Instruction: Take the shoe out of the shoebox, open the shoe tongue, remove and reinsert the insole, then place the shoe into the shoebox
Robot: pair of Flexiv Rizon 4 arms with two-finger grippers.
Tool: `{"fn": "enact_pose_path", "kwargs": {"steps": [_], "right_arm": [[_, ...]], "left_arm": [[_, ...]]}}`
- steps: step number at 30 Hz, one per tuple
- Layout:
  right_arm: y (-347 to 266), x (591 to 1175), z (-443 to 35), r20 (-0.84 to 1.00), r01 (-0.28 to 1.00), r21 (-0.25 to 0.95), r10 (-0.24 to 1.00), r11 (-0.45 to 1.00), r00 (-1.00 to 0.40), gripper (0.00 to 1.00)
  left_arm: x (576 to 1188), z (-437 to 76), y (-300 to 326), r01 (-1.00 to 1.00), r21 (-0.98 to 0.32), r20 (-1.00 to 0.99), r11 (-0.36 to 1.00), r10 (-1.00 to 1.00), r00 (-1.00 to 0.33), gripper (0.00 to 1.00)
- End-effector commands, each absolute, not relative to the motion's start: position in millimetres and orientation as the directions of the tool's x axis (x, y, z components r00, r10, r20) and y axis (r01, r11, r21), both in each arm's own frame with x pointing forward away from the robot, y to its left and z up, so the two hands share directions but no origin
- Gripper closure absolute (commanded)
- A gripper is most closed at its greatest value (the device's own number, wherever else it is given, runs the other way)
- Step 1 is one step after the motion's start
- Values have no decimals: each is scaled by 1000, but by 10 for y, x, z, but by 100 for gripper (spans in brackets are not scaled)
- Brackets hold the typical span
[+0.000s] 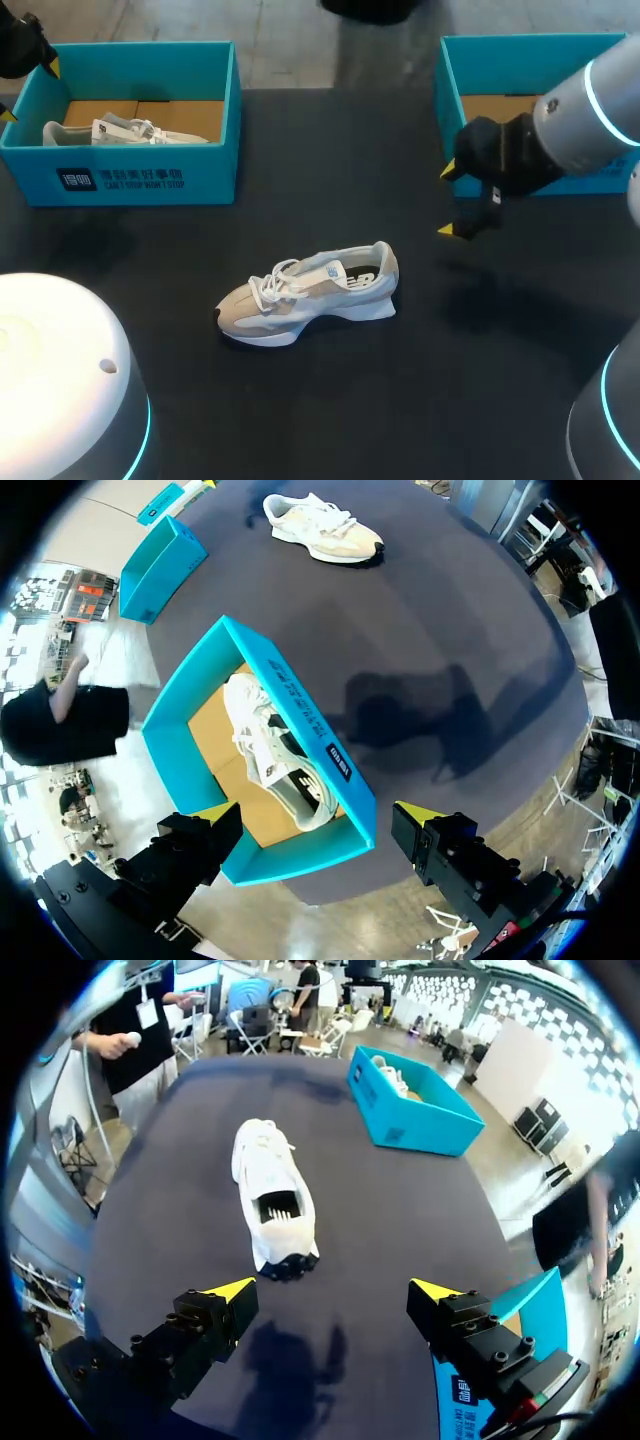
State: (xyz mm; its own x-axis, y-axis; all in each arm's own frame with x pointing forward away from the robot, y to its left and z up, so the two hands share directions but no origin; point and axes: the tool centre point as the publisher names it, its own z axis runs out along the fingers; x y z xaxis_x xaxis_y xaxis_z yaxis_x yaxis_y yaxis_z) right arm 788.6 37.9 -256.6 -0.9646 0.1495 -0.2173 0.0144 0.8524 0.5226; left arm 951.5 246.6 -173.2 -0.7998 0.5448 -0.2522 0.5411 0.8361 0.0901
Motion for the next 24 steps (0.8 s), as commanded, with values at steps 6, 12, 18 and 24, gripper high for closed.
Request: {"fn": "enact_pose_path", "kwargs": {"steps": [6, 12, 18, 24], "right_arm": [[249, 7770, -2868, -247, -77, 650, 115, 756, -962, 0], [269, 7638, -3047, -215, -105, 698, 67, 708, -974, 0], [273, 7527, -3225, -223, -125, 761, 77, 636, -972, 0], [238, 7488, -3368, -204, -101, 793, 107, 600, -973, 0]], "left_arm": [[9502, -1729, 2464, 540, 94, -252, 836, 545, -800, 0], [9502, -1729, 2464, 540, 94, -252, 836, 545, -800, 0], [9502, -1729, 2464, 540, 94, -252, 836, 545, -800, 0], [9502, -1729, 2464, 540, 94, -252, 836, 545, -800, 0]]}}
